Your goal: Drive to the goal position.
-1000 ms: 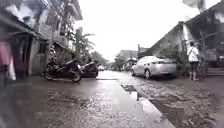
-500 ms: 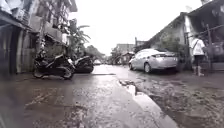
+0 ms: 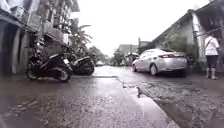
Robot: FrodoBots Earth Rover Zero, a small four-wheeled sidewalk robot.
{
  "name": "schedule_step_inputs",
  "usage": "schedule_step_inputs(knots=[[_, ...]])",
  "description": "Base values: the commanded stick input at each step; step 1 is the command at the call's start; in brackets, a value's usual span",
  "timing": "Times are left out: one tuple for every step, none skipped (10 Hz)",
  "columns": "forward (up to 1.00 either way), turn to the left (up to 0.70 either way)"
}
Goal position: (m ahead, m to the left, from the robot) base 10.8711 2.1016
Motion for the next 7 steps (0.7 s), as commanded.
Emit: schedule_step_inputs(knots=[[1.00,0.25],[1.00,0.00],[1.00,0.00],[1.00,0.00],[1.00,0.00],[1.00,0.00],[1.00,0.00]])
